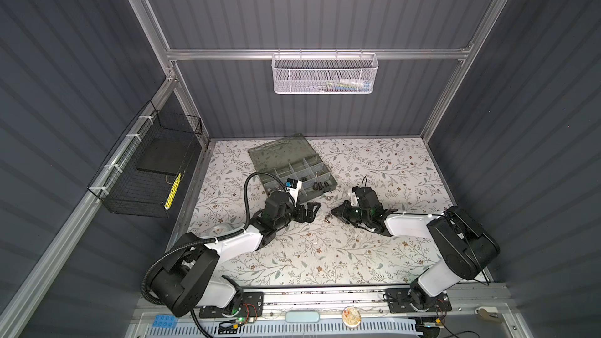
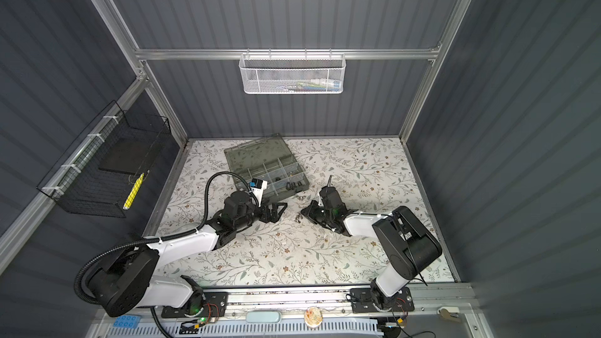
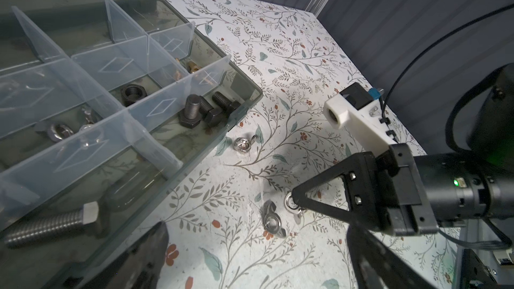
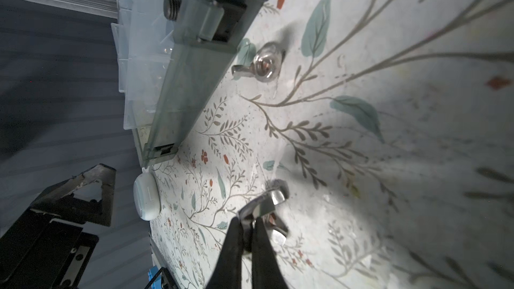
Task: Sort the screws and nuts into containers
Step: Pick up the nut from the center of the table, then place the nut into the container.
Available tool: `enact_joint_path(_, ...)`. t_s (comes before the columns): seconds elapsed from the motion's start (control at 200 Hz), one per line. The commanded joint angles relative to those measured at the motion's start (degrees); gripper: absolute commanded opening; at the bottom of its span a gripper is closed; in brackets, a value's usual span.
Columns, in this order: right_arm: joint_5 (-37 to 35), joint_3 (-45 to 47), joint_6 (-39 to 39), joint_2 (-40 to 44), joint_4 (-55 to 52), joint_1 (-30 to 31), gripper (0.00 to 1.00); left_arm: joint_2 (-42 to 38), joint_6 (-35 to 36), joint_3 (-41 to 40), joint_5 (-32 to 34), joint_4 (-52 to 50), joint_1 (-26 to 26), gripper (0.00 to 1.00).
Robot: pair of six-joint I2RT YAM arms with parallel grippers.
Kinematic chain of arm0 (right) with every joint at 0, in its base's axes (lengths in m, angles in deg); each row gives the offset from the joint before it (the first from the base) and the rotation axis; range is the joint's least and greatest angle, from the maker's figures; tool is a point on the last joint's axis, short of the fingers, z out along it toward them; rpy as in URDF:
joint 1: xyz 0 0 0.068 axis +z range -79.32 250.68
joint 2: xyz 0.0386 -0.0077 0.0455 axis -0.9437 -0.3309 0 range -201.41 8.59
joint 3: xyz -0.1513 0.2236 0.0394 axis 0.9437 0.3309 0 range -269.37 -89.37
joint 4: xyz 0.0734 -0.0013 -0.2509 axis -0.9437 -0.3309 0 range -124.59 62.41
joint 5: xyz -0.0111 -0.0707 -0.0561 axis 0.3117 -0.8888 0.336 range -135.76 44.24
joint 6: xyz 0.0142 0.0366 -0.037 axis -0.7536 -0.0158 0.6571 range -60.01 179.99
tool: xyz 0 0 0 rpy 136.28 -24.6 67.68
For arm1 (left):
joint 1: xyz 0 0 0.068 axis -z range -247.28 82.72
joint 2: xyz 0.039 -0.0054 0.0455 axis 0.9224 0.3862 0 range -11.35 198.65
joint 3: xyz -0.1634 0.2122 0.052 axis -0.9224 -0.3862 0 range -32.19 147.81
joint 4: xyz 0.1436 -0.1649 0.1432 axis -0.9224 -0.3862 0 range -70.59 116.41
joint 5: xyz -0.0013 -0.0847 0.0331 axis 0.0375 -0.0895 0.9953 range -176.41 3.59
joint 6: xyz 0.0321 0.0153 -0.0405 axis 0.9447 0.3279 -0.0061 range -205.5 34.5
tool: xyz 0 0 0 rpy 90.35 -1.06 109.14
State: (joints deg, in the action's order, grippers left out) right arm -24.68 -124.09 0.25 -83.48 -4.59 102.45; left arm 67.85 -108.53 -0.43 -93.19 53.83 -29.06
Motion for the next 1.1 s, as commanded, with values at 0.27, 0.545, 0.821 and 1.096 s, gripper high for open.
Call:
enact_joint_path(0.27, 5.5, -1.6, -3.8, -0.2, 10.1, -0.9, 0.02, -5.1, 1.3, -2.1, 5.7, -3.4, -1.9, 1.0)
enact_joint_path(0.545, 7.3, -9.0, -4.2, -3.1, 11.1, -1.4, 0.01, -8.3, -2.1, -4.8, 5.7, -3.1, -7.7, 1.0)
enact_joint_path(0.821, 8.2, -19.6, -4.8, -9.1, 10.4, -2.2, 0.0, -8.9, -4.6, -5.8, 4.6, -2.7, -11.2, 1.0)
enact_joint_path(1.096, 10.2, -30.0, -9.7, -18.7, 14.0, -2.3, 0.0, -8.7, -7.2, -6.4, 5.0, -3.7, -14.7, 1.0)
